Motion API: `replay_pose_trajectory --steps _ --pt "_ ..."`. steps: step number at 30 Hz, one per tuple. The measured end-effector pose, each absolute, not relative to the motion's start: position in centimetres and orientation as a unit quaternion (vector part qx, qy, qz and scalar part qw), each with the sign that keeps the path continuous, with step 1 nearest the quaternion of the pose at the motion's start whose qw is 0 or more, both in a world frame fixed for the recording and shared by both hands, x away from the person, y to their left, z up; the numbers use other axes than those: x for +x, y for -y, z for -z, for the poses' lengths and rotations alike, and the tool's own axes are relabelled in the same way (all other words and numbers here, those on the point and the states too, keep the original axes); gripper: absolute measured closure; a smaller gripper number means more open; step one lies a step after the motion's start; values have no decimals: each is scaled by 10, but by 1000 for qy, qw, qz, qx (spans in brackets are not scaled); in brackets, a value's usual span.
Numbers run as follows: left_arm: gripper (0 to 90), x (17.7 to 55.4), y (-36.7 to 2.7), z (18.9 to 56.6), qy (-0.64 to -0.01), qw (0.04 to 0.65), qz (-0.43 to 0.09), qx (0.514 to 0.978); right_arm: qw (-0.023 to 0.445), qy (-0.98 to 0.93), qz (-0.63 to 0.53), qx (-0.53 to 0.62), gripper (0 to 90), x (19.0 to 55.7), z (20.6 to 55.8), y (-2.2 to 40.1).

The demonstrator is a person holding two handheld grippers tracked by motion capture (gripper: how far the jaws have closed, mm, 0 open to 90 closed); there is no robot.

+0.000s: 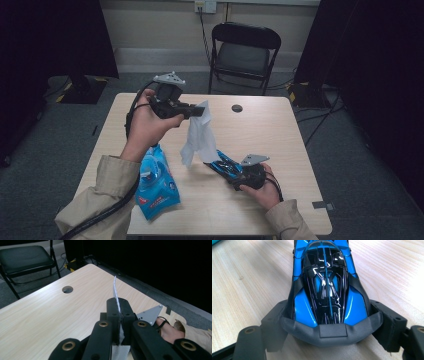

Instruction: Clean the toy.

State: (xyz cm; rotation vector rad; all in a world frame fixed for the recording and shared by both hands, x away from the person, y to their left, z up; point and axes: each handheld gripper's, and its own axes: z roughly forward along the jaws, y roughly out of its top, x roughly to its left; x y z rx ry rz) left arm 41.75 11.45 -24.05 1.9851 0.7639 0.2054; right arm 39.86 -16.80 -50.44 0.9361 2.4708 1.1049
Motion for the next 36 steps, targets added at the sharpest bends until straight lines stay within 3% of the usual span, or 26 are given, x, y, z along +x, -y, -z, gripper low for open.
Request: replay_pose_trajectory --steps 36 --pt "891 430 -50 268 -296 479 -63 824 139 -855 -383 321 235 399 505 168"
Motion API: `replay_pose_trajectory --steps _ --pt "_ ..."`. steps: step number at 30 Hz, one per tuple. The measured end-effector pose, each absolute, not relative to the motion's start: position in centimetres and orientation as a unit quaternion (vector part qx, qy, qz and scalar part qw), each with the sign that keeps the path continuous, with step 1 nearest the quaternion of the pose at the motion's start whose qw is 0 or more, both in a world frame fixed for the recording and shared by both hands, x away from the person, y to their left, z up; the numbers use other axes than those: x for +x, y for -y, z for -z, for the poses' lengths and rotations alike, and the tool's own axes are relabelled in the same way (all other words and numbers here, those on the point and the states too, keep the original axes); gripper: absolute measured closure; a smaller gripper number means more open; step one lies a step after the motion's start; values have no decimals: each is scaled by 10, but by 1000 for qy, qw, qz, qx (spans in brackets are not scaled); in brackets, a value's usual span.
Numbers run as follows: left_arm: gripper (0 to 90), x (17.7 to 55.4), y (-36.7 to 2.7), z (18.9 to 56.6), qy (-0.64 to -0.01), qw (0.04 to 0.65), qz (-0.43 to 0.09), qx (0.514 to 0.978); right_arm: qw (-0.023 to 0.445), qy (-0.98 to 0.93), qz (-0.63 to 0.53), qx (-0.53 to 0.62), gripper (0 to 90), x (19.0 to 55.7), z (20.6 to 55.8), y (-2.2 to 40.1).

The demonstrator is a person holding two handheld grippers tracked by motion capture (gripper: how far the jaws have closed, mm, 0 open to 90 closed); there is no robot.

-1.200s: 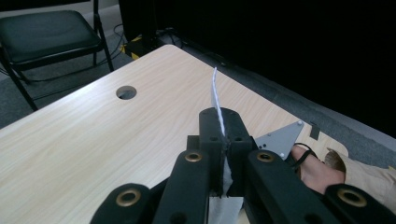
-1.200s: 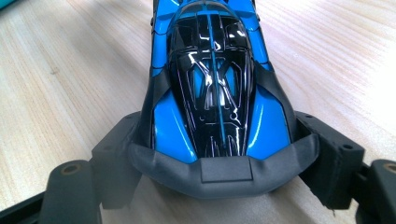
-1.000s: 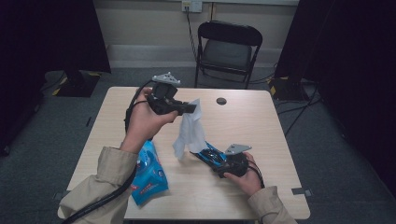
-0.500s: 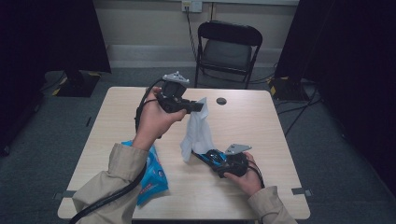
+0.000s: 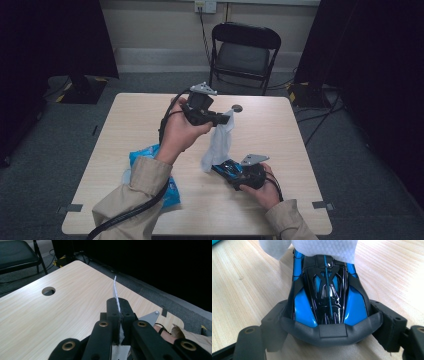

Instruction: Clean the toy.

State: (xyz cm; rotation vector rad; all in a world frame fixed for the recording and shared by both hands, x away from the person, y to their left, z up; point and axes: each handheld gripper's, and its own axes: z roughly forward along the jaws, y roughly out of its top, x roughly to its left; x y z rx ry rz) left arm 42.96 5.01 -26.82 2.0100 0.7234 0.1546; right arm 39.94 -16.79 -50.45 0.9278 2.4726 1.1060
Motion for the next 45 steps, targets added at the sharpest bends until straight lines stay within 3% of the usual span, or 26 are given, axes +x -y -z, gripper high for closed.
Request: replay_pose_trajectory --steps 16,37,45 --pt "889 439 -16 315 -303 464 -39 831 139 -855 -383 321 235 400 505 168" --pt "888 442 -4 375 -322 434 -27 841 139 -855 -384 320 234 400 505 168" --pt "888 443 -12 381 -333 429 -31 839 136 -857 -384 316 222 400 505 169"
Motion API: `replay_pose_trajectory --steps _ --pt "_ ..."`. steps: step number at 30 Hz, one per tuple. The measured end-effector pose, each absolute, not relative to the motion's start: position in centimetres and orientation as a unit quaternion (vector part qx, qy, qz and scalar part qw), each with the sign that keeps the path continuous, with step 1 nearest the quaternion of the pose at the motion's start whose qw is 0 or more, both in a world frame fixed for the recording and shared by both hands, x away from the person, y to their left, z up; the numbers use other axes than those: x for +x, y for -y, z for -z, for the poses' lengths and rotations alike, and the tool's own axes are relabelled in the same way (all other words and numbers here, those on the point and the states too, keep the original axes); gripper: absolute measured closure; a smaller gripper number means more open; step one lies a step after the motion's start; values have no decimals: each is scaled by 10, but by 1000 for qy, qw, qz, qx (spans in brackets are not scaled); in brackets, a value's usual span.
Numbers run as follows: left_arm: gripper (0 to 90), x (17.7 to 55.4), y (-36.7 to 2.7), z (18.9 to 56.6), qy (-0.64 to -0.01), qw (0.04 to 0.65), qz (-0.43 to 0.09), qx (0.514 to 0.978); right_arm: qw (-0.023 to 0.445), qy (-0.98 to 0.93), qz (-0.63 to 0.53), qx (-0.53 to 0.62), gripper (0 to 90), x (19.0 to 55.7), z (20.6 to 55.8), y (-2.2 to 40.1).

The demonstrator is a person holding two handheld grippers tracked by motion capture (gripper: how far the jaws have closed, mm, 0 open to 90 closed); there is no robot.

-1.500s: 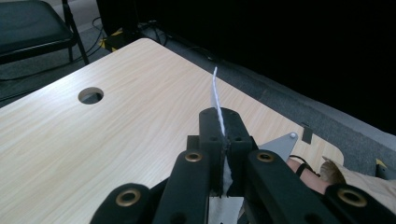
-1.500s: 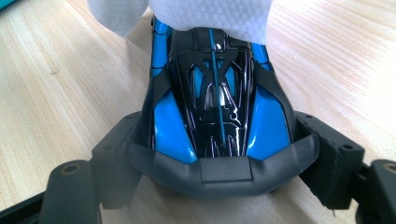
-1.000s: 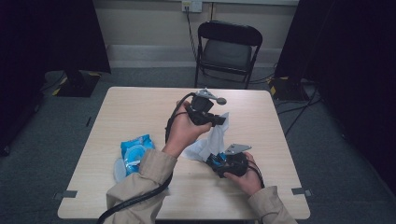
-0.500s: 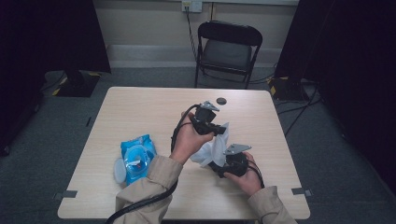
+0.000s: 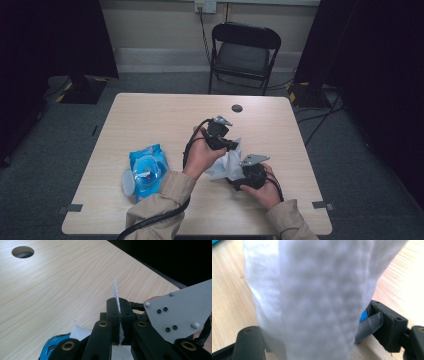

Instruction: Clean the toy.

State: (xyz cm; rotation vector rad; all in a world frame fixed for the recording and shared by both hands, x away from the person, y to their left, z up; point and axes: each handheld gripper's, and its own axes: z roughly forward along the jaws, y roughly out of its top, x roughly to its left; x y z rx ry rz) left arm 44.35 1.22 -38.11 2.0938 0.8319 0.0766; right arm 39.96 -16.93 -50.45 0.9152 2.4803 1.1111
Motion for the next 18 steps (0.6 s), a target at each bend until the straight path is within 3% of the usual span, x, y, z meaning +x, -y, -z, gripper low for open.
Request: replay_pose_trajectory --steps 18 --pt "879 442 -22 403 -348 409 -50 842 130 -866 -379 299 166 394 497 179"
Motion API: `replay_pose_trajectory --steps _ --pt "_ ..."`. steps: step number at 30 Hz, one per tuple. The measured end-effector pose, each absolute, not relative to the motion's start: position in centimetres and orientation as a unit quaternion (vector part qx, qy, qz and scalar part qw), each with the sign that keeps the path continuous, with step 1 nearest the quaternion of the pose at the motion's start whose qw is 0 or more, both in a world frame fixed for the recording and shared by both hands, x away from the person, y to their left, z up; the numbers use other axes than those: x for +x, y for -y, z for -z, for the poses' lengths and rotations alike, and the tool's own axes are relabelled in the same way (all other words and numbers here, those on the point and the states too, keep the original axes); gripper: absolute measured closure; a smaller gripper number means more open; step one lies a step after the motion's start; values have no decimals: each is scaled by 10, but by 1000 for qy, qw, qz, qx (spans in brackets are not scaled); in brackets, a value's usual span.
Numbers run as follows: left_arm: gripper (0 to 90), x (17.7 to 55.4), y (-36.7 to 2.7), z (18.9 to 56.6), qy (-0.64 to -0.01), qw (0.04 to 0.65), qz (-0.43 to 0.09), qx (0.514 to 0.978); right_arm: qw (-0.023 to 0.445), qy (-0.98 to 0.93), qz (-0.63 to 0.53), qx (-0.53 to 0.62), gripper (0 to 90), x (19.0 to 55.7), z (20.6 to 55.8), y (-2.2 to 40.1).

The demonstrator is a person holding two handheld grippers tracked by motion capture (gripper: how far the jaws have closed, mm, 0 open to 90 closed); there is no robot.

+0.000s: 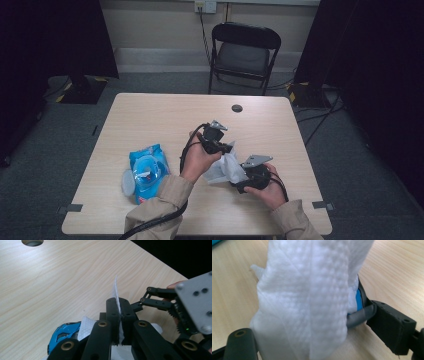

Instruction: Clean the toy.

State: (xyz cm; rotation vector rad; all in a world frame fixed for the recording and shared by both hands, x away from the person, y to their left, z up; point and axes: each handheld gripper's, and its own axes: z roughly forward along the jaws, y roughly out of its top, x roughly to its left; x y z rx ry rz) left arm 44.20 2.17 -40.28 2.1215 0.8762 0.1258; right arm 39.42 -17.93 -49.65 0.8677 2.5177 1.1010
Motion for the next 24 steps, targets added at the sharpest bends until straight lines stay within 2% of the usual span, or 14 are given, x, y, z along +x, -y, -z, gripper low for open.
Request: replay_pose_trajectory --steps 7,11,16,20,24 --pt "865 441 -27 416 -360 393 -54 844 126 -863 -384 302 170 392 499 186" --pt "825 439 -28 424 -361 384 -60 848 130 -869 -374 297 171 391 501 185" --pt "707 437 -32 433 -371 374 -73 847 130 -870 -374 294 172 392 502 185" --pt "545 434 -36 439 -378 380 -79 840 125 -869 -376 296 172 392 503 185" --pt "463 427 -37 443 -369 383 -72 843 125 -868 -379 295 180 392 504 185"
